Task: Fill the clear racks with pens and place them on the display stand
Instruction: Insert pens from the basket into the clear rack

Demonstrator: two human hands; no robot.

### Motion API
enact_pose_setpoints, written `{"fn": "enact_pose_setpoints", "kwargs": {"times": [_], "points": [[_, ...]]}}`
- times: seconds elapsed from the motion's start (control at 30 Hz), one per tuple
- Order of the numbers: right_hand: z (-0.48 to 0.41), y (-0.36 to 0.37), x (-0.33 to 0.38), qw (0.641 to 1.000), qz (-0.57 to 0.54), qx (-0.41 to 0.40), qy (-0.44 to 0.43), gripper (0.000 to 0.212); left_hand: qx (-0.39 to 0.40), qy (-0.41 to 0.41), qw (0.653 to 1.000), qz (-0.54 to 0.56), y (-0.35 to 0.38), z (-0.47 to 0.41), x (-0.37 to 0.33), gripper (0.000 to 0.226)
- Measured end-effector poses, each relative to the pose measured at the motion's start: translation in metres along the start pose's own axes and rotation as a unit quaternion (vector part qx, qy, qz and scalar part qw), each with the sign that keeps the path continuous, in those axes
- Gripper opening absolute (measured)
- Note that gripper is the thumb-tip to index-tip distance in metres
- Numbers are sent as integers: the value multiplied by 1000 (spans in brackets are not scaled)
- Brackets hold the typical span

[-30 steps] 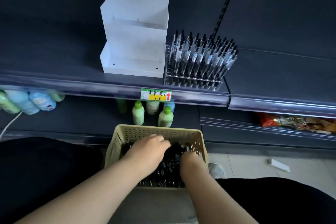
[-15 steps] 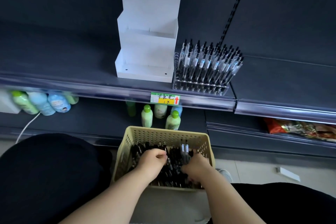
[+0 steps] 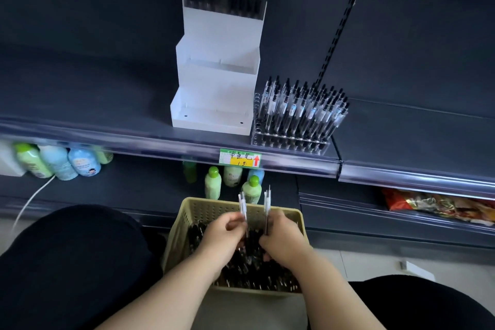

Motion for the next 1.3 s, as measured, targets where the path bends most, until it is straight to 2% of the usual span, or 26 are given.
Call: {"fn": "enact_pose_setpoints", "kwargs": {"times": [0.07,0.2,0.3,0.37,0.4,0.53,0.67,0.77,0.9,1.07,1.17,1.3], "points": [[-4,-22,19,997,-17,-68,-36,30,-1,77,996,-40,-8,2,-30,16],[-12,-67,61,982,-76,-160,-70,8,-20,200,978,-55,-23,3,-100,15],[-17,-105,93,959,-106,-227,-133,21,-31,235,971,-14,-29,-3,-142,15],[-19,-133,111,939,-110,-274,-174,18,-47,259,965,-8,-35,-9,-165,15],[-20,-147,117,930,-133,-290,-181,17,-52,270,962,-3,-38,-12,-175,15],[-33,-191,137,899,-224,-326,-188,34,-74,304,949,32,-46,-33,-215,16],[-53,-217,164,879,-280,-327,-207,16,-80,310,945,73,-41,-58,-247,17],[-69,-219,178,879,-253,-338,-222,14,-85,310,943,84,-38,-74,-250,18],[-78,-211,186,868,-144,-384,-280,10,-82,293,949,86,-37,-85,-242,17],[-93,-197,180,874,-97,-380,-287,2,-63,291,950,91,-32,-87,-243,14],[-95,-192,179,864,-56,-398,-301,13,-50,287,953,76,-25,-89,-238,15],[-96,-188,180,856,-43,-408,-315,17,-46,282,955,80,-20,-91,-238,18]]}}
Point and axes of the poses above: each hand's wrist, its own z-axis away from the middle knuckle, its own y-axis out of the palm, x = y × z, the point moved 8 cm from there along -z, towards the middle knuckle, and after that the axes turned 14 degrees about -x, right-handed, at the moved point
